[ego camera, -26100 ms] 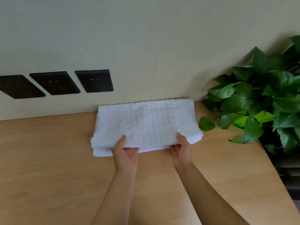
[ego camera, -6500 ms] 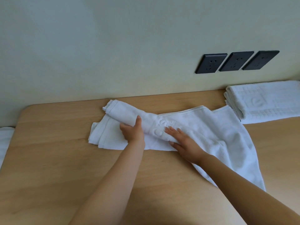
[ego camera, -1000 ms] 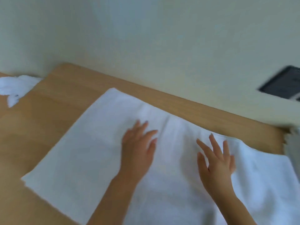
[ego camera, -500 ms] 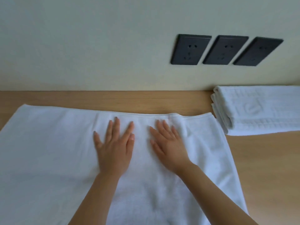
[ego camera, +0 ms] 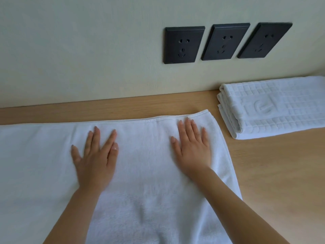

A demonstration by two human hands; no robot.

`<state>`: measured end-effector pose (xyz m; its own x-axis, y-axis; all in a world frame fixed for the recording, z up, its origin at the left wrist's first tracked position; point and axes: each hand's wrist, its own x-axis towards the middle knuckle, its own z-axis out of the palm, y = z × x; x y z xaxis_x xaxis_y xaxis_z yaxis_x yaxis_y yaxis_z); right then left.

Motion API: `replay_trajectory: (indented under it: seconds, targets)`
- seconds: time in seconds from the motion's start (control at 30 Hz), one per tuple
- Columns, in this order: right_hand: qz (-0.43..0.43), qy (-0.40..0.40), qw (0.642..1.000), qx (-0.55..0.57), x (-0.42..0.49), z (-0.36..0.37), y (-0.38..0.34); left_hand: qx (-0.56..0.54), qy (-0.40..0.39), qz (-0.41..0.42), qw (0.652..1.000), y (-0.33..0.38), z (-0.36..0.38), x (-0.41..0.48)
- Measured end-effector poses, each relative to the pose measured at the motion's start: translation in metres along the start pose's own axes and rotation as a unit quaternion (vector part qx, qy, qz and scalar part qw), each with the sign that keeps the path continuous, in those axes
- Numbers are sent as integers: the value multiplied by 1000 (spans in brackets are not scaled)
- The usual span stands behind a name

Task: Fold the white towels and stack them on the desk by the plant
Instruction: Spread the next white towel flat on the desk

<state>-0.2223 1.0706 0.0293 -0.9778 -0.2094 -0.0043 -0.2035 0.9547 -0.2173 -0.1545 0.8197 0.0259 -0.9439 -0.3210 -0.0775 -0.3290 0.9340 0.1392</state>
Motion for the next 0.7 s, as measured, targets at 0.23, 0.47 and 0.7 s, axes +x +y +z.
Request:
replay_trajectory:
  seconds: [0.23,0.47,0.7]
  targets:
    - [-38,13,988,147,13,-6,-18,-143,48,93,984,58,-2,26]
    - [1,49,999,4,50,-2,15,-66,0,136,988,77,10,58]
    - [-58,186,971,-142,60,-9,18,-39,4,152,988,70,9,58]
